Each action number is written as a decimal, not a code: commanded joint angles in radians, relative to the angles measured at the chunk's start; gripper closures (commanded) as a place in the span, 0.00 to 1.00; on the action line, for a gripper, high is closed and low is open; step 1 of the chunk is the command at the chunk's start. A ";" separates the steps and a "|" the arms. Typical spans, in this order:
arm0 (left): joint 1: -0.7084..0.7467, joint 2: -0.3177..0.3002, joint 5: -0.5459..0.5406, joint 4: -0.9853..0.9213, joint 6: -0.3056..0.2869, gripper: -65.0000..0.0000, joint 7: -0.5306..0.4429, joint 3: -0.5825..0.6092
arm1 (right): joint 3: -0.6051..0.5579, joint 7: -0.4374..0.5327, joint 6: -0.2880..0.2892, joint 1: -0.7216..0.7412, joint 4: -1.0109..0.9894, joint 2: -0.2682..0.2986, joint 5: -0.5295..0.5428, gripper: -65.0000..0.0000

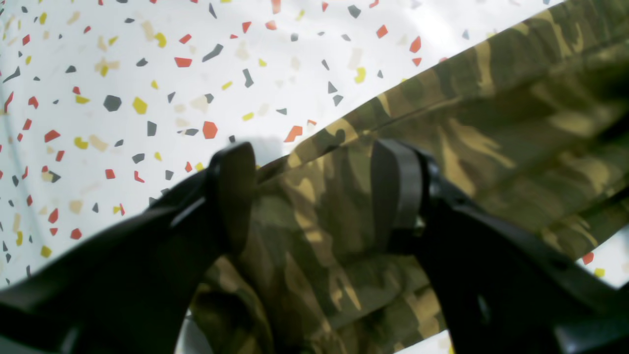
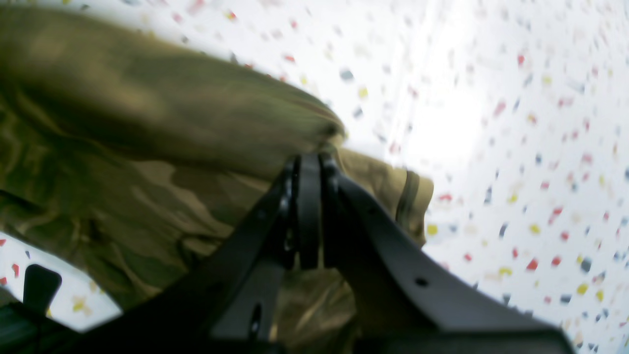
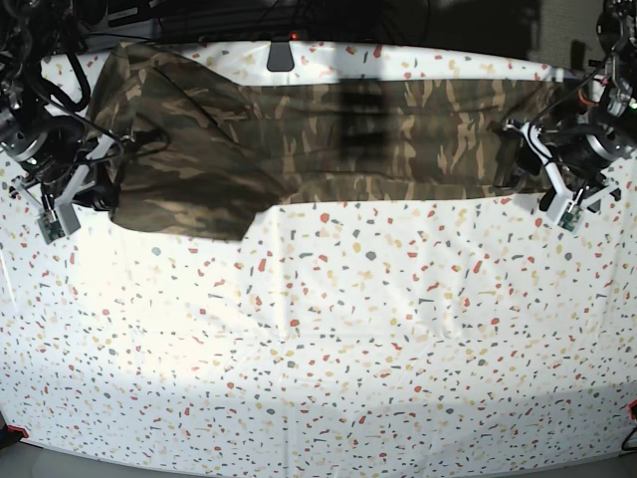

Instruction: Fold the T-shirt properly

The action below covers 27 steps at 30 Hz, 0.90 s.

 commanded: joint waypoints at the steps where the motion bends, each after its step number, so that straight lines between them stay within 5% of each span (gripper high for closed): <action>1: -0.008 -0.014 -0.008 0.019 -0.001 0.44 -0.020 -0.008 | 0.007 0.002 -0.005 0.005 0.011 0.015 0.008 1.00; 19: -0.008 -0.014 -0.008 0.019 -0.001 0.44 -0.019 -0.008 | 0.007 -0.146 -0.003 0.003 0.010 0.014 0.008 1.00; 20: -0.008 -0.014 -0.008 0.019 -0.001 0.44 -0.020 -0.008 | 0.007 -0.154 -0.003 0.003 0.010 0.014 0.008 0.97; 24: -0.008 -0.014 -0.008 0.019 -0.003 0.44 -0.020 -0.008 | 0.007 -0.145 -0.003 0.003 0.010 0.014 0.007 0.56; 27: -0.008 -0.014 -0.008 0.019 -0.003 0.44 -0.020 -0.008 | 0.007 -0.090 -0.003 0.003 0.010 0.014 0.004 0.43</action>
